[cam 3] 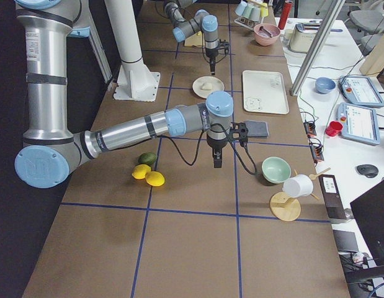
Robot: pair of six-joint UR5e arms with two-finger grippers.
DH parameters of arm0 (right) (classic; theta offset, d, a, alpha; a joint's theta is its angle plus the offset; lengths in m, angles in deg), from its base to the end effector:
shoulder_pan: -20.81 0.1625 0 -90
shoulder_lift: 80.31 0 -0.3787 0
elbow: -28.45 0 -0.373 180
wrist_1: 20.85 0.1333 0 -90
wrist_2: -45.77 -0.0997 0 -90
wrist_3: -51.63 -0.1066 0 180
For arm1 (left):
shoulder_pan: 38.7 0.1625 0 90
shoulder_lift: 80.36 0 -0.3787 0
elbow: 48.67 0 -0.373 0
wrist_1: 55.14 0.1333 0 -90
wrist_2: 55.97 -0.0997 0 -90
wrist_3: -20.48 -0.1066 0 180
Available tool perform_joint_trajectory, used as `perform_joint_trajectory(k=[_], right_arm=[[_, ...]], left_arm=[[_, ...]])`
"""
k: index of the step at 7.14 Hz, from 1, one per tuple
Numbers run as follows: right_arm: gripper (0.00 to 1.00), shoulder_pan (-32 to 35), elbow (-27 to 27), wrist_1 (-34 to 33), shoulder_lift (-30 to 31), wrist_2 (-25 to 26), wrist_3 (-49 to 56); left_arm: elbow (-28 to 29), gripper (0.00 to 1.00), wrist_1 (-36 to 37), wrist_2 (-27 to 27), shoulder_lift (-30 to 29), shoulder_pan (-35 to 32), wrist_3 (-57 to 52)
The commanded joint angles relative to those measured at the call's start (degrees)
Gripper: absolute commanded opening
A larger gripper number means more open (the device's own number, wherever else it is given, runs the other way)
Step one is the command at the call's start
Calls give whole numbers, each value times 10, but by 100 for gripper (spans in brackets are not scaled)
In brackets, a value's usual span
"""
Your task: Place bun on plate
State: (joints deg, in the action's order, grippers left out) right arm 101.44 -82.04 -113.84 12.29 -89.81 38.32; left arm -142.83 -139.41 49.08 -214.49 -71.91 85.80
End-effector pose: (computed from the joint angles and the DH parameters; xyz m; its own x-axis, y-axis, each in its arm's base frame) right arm -0.0174 -0.4566 0.4727 0.6791 -0.0677 0.7309 0.0010 0.9958 0.0913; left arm 0.4901 -0.4471 0.1643 0.7195 0.0110 -0.6944 0.0898 0.9900 0.1086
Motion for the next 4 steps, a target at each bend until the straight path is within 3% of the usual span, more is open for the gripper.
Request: perform_joint_trajectory(k=[1,4], right_arm=[[100,41,45,0,1,0,99],[100,94,85,0,26,1,197]], left_arm=[[-118,100,66,95,104,-107,-142],[-126,100,65,195,229,-274,-390]])
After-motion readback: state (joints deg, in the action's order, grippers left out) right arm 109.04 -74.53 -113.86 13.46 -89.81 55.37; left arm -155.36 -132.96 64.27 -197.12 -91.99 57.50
